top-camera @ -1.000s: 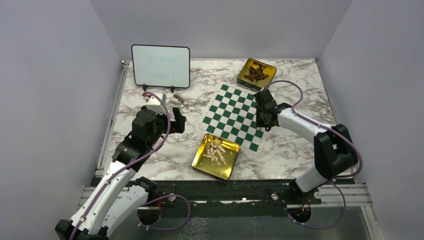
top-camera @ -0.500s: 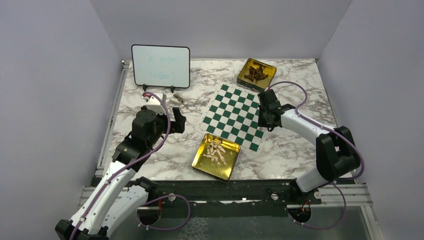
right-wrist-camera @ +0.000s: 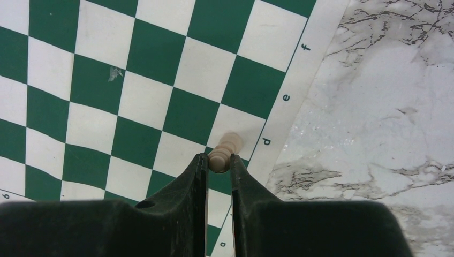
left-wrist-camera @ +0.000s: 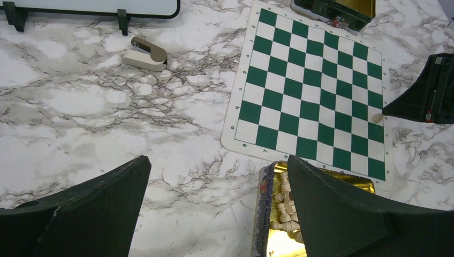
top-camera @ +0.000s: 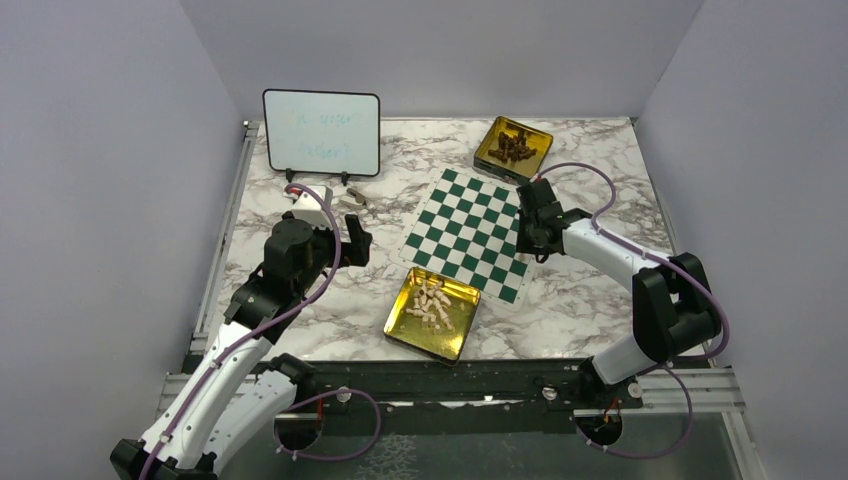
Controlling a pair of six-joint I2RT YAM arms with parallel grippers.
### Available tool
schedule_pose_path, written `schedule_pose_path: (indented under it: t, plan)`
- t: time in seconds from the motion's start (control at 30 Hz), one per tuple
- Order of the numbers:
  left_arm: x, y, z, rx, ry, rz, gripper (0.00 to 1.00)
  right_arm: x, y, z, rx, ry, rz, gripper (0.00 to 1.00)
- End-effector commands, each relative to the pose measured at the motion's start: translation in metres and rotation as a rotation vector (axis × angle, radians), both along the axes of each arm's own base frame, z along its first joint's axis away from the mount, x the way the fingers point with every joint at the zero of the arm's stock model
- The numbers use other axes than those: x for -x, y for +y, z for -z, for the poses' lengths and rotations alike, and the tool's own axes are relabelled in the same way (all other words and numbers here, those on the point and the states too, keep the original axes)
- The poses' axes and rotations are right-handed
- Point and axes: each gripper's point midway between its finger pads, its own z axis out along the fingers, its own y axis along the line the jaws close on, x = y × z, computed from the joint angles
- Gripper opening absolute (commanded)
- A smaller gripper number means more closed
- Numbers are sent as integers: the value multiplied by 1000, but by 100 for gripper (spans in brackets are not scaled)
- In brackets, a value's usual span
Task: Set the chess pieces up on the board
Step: Place the chess piece on the chessboard.
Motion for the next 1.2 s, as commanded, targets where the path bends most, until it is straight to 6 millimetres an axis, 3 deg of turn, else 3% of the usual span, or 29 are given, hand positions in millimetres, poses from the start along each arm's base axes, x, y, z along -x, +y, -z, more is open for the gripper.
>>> schedule_pose_path:
  t: [0.0,0.23,0.63,1.17]
  plan:
    - [-2,0,-12,12,-39,-5,99,-5,0,-11,-31,-46,10,16]
    - [-2,-1,-11,11,-36,-3,99,-6,0,-15,-29,-67,7,16]
    - [-2,-1,-10,10,-35,-4,99,0,-2,-3,-27,-38,9,16]
    - [-2,1,-10,7,-36,-9,99,5,-2,-11,-38,-47,12,41]
